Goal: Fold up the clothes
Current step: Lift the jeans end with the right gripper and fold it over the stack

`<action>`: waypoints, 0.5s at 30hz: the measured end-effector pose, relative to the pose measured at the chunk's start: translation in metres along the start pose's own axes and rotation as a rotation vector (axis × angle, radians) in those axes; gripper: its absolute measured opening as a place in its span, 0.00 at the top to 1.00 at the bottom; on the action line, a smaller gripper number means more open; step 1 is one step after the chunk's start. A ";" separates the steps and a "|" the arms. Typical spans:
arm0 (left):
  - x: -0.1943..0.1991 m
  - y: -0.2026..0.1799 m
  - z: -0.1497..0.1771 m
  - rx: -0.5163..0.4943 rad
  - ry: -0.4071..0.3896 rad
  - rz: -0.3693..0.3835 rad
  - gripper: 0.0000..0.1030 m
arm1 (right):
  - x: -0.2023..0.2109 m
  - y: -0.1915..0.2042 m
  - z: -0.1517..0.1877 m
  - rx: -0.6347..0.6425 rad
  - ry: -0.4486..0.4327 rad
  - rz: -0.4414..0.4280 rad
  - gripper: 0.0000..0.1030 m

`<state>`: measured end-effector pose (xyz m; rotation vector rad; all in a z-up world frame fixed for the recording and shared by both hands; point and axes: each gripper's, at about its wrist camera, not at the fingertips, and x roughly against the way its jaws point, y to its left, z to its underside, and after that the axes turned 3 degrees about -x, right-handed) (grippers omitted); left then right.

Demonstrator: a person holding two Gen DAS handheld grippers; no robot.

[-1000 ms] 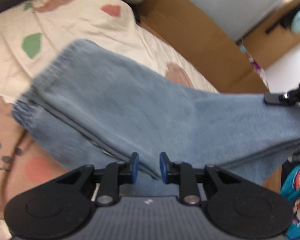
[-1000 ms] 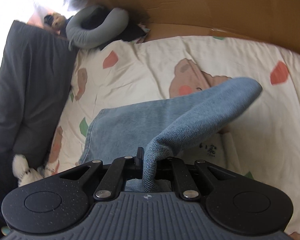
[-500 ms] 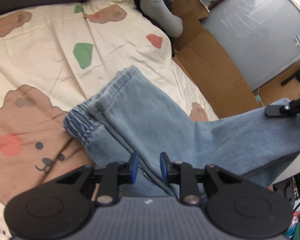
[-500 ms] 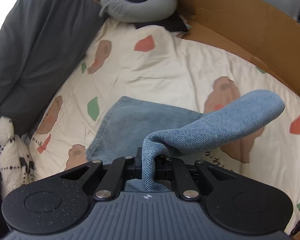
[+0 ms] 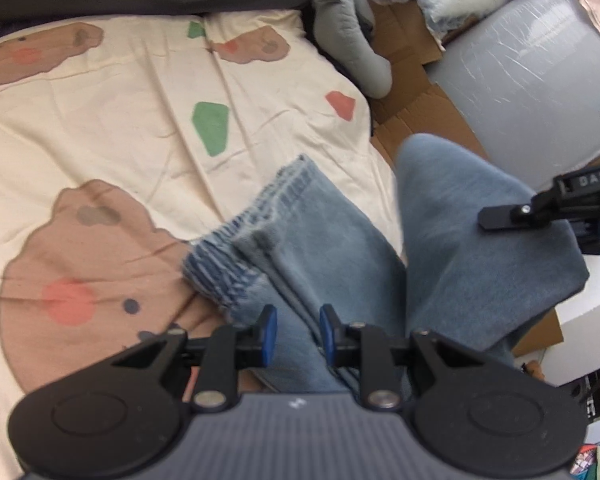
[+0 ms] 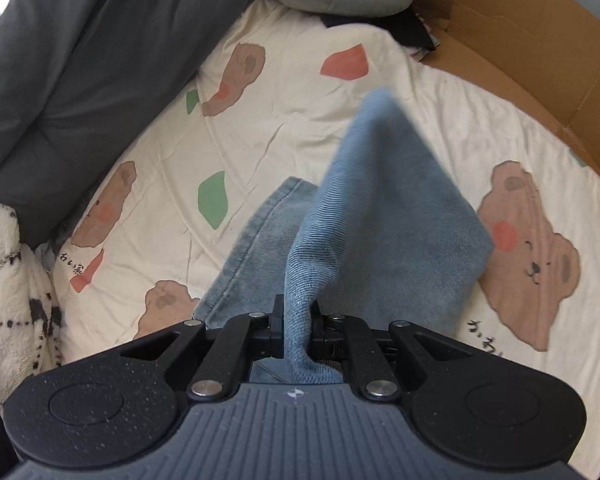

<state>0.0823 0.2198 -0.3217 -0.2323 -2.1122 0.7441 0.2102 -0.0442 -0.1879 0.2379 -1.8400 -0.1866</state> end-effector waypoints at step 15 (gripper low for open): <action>0.010 0.015 -0.008 0.026 -0.033 -0.040 0.76 | -0.055 0.057 0.008 0.196 0.051 0.077 0.93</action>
